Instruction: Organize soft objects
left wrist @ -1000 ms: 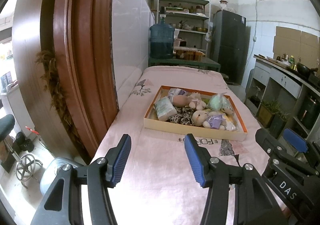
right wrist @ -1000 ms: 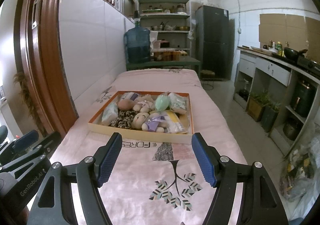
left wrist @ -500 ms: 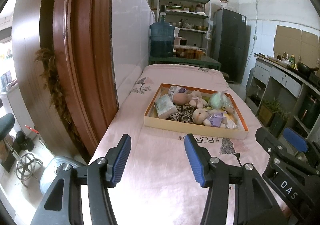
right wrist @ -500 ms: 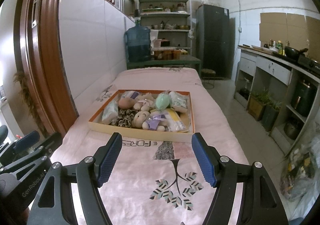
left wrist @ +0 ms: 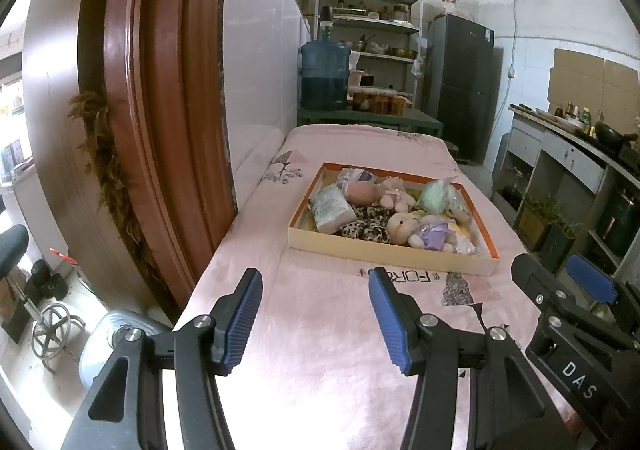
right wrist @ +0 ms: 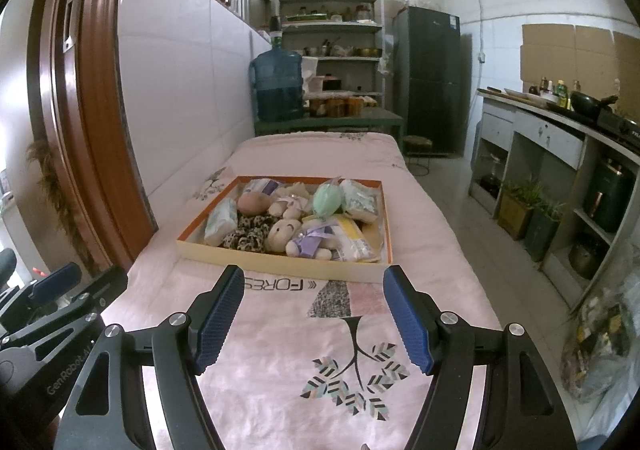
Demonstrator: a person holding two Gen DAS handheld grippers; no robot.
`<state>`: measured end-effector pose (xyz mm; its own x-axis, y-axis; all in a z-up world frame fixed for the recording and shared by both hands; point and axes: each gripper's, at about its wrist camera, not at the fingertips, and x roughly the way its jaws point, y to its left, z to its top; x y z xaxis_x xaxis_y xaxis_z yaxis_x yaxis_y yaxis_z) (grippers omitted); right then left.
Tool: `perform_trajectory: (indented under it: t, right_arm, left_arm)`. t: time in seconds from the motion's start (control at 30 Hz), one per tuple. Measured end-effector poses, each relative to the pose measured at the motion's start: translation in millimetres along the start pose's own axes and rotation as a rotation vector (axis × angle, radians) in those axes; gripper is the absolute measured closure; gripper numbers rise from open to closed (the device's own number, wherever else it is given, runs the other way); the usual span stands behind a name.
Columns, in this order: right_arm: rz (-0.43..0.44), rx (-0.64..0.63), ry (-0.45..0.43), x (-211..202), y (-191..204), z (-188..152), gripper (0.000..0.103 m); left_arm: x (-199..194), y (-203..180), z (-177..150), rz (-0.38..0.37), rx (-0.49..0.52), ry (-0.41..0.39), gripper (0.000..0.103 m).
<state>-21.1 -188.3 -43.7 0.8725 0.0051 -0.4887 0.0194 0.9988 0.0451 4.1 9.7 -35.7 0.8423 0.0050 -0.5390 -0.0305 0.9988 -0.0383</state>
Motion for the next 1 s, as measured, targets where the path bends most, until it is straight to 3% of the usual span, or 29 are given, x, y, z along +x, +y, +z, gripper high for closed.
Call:
perform_trajectory:
  t: [1.0]
  right_arm:
    - [0.005,0.004,0.017,8,-3,-9,0.029]
  left_arm:
    - [10,-3,0,0.005,0.009,0.033,0.048]
